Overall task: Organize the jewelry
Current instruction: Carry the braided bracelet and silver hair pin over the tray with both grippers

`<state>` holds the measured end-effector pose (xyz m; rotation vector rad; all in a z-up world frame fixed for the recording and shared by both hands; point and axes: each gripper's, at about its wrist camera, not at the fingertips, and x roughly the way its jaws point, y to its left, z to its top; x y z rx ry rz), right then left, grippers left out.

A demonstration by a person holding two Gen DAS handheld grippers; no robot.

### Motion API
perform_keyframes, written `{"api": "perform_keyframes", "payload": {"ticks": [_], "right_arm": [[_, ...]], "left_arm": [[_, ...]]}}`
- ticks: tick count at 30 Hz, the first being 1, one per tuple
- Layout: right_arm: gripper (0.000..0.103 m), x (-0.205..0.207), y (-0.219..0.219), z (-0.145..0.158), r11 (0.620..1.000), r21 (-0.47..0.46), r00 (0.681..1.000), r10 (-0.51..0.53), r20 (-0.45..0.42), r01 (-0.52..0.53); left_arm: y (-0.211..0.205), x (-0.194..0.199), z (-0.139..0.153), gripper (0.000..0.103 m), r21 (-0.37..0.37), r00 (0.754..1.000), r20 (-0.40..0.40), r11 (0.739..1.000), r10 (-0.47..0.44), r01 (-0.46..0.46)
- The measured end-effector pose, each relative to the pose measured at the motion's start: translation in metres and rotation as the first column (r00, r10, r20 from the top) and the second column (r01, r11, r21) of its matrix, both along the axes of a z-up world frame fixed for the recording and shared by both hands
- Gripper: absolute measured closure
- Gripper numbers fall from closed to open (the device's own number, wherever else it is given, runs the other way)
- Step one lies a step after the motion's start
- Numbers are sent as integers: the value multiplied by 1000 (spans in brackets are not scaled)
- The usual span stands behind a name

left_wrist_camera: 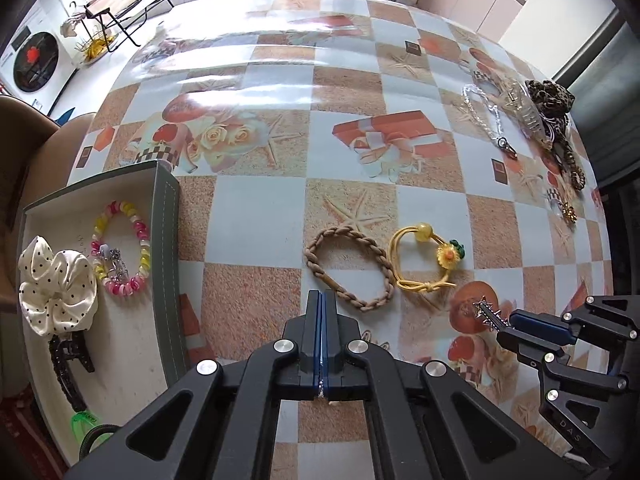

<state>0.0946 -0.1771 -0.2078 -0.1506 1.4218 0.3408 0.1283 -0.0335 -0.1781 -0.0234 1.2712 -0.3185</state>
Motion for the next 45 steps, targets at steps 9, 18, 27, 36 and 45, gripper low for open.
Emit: {"api": "perform_keyframes", "payload": {"ticks": [9,18,27,36,45], "right_arm": [[90,-6,-25,3,990,61,992,-125,-26,126],[90,-11,-33,4,983,83,986,-163,-29,165],[90,-13,-35,6,980,110,986,-166,-22,167],[90,-16,-41,9,977,116,984,-178,-21,180],[90,-18,-42,11,974,118,981,-192,-22,193]], "left_arm": [[6,11,-12,100,2,996,-59,997,71,-71],[1,15,-18,100,-10,992,-87,996,91,-92],[-14,22,-17,0,35,994,-42,994,104,-102],[-18,39,-50,10,83,985,-95,987,145,-137],[-30,41,-66,69,125,992,-74,988,98,-88]]}}
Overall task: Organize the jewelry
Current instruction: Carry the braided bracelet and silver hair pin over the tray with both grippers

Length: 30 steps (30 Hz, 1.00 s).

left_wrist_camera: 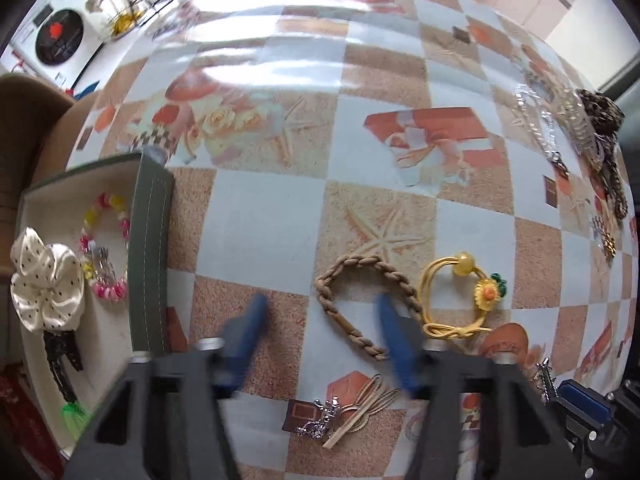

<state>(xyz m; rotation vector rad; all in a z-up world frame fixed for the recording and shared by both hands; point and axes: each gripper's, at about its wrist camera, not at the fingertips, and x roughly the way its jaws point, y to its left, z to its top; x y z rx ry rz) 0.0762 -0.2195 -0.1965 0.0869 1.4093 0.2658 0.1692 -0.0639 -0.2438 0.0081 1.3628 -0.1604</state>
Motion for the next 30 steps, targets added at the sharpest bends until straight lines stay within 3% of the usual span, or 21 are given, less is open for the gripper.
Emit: {"api": "perform_keyframes", "payload": {"ticks": [1,2,11,20,30], "right_arm": [[90,0,0,1,1000,0,1000,-3,1,3],[90,-1,0,1,1000,-1,1000,-8,1,8],[90,-4,-5,9,998,-7,998,-69,-7,69],[90,-11,-7,24,991,22,992,-128,-11,128],[90,-14,24,44,995,30,995,-95,9,94]], "left_arm": [[-3,0,0,92,1,1000,4,1000,-14,14],[-5,0,-1,94,0,1000,1,1000,-26,26],[7,-19,14,94,-101,999,27,994,-46,48],[23,-47,69,94,-161,997,65,986,-35,45],[81,-87,104,94,-194,996,93,981,8,11]]}}
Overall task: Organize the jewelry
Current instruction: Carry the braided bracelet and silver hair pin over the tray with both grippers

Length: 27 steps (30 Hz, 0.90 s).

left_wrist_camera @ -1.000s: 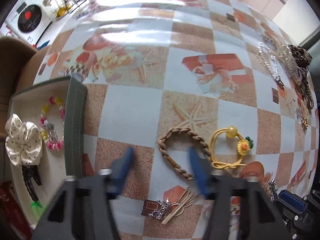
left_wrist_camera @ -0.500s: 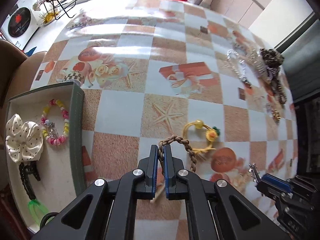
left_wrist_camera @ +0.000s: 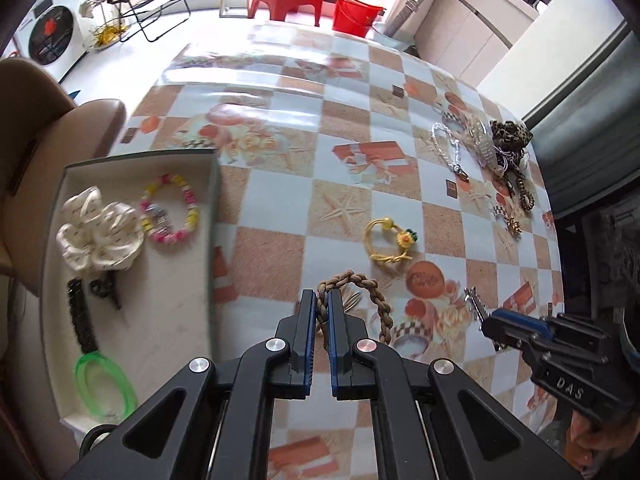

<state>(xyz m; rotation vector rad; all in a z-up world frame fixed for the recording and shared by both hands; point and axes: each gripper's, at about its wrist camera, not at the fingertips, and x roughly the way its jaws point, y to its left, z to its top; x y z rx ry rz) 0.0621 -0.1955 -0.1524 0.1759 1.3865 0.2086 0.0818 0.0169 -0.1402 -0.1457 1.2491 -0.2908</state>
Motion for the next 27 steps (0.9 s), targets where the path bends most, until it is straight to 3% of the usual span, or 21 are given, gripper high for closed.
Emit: {"api": "perform_keyframes", "payload": {"ticks": [13,27], "right_arm": [[90,17,102,20,985,33,985,167,42,-168],[90,44,212,6,938,51,940,342,15,-342]], "left_arm": [[99,-38,0,94,6,989,-11,989,147,-147],[162,-49,-38,94,17,963,-61,965,262,-262]]}}
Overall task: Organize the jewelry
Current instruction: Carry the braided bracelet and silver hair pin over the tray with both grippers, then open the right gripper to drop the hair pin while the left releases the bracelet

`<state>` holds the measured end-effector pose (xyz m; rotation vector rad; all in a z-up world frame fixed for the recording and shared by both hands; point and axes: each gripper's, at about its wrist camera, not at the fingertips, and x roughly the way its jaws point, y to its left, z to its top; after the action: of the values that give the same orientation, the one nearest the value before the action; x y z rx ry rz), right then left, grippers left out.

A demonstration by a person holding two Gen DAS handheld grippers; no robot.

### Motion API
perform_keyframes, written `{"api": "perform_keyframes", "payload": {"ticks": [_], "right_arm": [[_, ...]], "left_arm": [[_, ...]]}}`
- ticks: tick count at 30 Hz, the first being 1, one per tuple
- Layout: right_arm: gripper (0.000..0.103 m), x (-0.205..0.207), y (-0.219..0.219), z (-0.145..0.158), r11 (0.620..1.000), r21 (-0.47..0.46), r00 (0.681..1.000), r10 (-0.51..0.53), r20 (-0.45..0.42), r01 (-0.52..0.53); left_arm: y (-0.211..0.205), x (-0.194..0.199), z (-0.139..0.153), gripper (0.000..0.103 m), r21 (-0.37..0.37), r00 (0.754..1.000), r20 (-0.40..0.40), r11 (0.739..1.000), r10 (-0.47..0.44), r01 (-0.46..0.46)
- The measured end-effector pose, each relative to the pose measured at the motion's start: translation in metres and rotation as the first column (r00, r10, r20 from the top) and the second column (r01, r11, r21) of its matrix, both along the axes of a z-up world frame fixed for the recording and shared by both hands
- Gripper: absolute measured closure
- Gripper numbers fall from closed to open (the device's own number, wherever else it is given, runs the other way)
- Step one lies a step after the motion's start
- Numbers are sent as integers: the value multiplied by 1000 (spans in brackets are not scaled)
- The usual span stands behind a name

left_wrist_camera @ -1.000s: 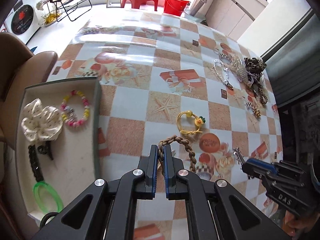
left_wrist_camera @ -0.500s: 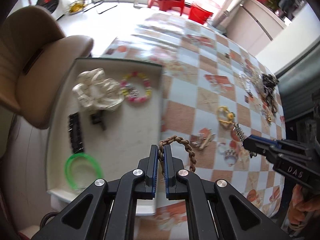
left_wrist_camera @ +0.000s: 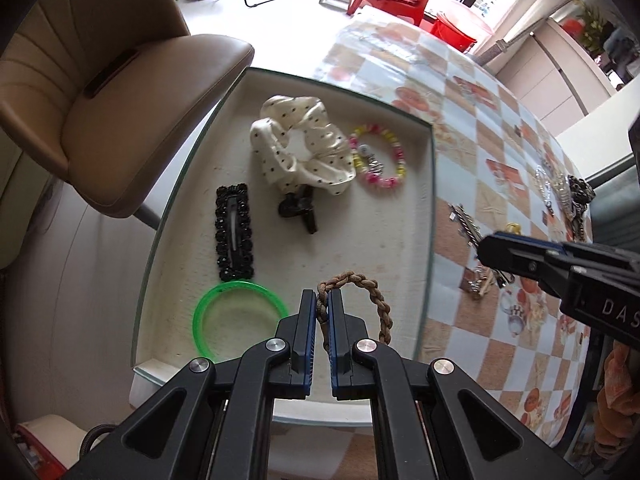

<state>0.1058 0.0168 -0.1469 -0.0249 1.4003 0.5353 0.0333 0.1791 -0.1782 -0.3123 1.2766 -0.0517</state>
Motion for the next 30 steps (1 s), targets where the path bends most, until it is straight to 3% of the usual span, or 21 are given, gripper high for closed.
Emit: {"api": "perform_keyframes", "payload": {"ticks": [14,30], "right_arm": [[90,41,56,-66,997,-63,990,34,-135,-43],[89,66,57,-90,995,-102,992,-29,-120,16]], "left_arm": [[7,29,-44,94,40,999,-41,999,7,-6],[15,46,-56,94,92,998,-49,995,41,-37]]}}
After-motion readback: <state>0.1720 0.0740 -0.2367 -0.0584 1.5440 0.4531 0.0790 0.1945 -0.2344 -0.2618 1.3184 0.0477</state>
